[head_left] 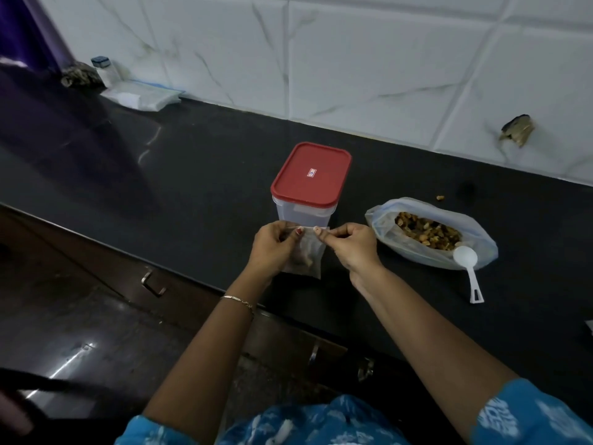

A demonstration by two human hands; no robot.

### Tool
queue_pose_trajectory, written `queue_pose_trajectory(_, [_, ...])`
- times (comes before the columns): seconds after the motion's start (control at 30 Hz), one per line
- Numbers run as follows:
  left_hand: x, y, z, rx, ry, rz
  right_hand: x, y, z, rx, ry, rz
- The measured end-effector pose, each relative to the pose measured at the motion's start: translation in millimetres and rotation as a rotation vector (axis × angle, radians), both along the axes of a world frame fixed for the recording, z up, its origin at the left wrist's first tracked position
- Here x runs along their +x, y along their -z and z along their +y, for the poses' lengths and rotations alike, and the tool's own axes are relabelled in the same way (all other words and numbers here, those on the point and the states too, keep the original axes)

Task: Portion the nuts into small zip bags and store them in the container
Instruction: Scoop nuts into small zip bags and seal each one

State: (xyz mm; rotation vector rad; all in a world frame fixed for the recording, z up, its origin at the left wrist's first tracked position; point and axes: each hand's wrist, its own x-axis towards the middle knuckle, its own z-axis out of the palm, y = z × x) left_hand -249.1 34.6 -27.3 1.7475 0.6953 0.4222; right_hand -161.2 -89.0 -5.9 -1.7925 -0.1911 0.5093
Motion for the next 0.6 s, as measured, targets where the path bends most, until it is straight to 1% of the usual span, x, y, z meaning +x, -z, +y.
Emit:
queue_pose_trajectory(0.17, [-1,9,14,-0.076,0.043,0.166,1,9,1,-0.077,-0.033,0.100])
queue_pose_trajectory(0.27, [0,15,18,-0.002,-0.006,0.205,1,19,3,-0.112,-0.019,0.122])
queue_pose_trajectory(0.4, [3,12,19,0.080,-0.021,0.236,3,28,2,-0.127,0.002,0.097])
queue_pose_trajectory(0.47, [3,8,16,0.163,-0.042,0.200,5,28,-4,-0.119,-0.001,0.094])
queue_pose_trajectory(0.6, [9,-3,-4,0.502,-0.169,0.074,10,24,-26,-0.107,0.007,0.051])
